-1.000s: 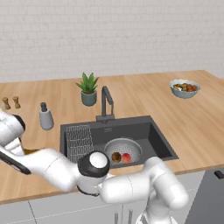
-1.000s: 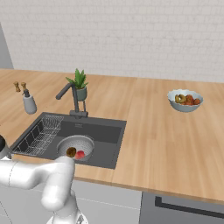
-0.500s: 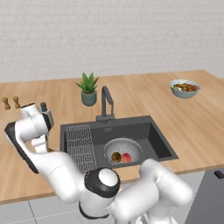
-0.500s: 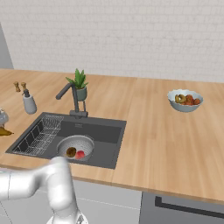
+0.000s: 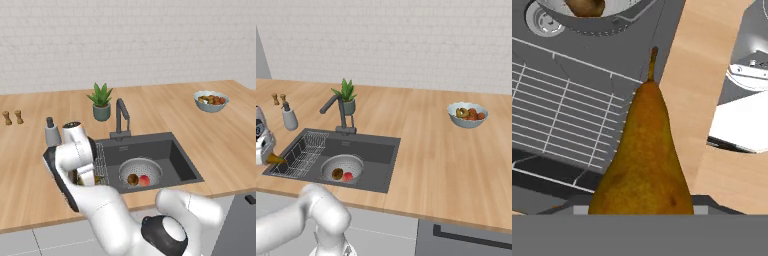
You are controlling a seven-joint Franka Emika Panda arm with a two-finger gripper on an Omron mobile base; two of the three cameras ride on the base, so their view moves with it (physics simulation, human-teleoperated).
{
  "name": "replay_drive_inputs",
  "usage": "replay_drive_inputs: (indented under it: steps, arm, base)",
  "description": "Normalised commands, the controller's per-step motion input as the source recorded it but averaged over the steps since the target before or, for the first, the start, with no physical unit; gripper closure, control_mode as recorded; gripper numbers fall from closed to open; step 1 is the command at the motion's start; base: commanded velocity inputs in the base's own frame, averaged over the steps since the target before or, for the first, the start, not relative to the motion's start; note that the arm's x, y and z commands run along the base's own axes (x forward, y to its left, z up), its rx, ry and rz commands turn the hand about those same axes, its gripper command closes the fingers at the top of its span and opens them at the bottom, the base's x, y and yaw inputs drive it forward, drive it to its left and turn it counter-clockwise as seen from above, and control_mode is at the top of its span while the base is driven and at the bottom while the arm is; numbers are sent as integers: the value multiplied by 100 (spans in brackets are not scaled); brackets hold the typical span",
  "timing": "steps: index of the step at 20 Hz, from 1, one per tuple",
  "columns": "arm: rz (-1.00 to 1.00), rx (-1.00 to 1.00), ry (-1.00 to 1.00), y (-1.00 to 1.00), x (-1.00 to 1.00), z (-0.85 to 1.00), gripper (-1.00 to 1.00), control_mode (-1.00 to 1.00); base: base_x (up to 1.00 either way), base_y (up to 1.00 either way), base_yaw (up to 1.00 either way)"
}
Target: Put the colander in the sink, put the pear, peach, pear in the colander, and turn on the sink faucet and pour water over the colander.
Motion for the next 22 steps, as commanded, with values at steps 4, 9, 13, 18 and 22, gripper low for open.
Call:
replay_drive_inputs:
  steps: [4, 9, 13, 18, 22]
  arm:
    - [30, 7, 0, -99, -2, 36, 100, -100]
    - [29, 3, -1, -86, -3, 44, 100, -100]
    - [33, 0, -7, -75, -34, 39, 100, -100]
    - [29, 7, -10, -92, -34, 22, 100, -100]
    - [26, 18, -11, -98, -13, 7, 100, -100]
  base:
    - [0, 0, 0]
    - [0, 0, 0]
    - [0, 0, 0]
    - [0, 0, 0]
    - [0, 0, 0]
